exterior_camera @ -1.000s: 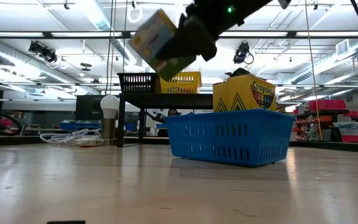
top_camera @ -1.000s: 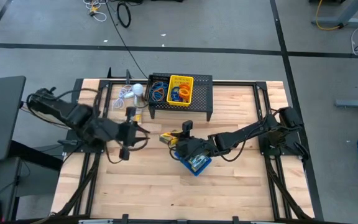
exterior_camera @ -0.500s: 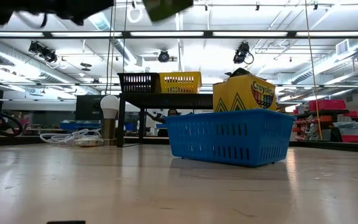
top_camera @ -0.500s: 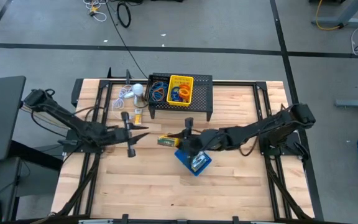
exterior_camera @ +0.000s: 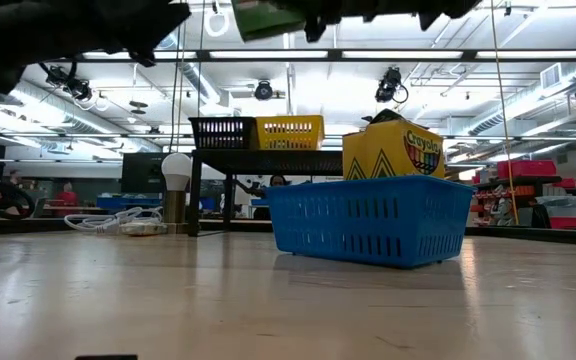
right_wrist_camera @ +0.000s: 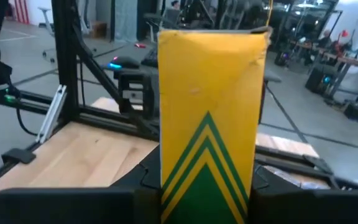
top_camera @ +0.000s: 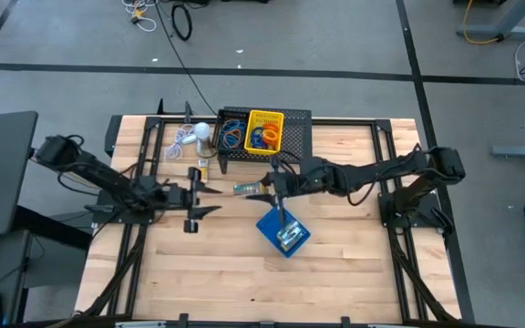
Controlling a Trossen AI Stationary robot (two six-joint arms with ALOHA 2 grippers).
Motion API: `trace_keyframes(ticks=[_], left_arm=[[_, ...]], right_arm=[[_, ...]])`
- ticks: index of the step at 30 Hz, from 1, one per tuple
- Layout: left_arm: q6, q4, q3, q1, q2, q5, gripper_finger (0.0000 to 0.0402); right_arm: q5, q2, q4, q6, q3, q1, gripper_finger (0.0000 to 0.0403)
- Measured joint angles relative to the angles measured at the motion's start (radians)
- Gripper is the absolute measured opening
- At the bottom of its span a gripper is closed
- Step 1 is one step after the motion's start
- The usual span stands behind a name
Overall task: Pick & Place Office Desk Supplies
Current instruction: Put the big yellow crayon box into the blue basket
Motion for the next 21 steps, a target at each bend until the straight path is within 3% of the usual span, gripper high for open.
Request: trace_keyframes(ticks=[7, 16, 21], left_arm=[[-0.068, 0.006, 0.073, 0.099, 0.117, 0.042, 0.0288], [-0.113, 0.002, 0.171, 0.204, 0.255, 0.248, 0.0297], [-0.103, 0.004, 0.233, 0.214, 0.318, 0.288, 0.0298]], right_arm=[[0.003, 0.0, 0.011, 0.008, -0.043, 0.006, 0.0098], [0.045, 0.0, 0.045, 0.0, -0.105, 0.004, 0.0098], [0.044, 0.0, 0.069, -0.004, -0.115, -0.009, 0.0098]])
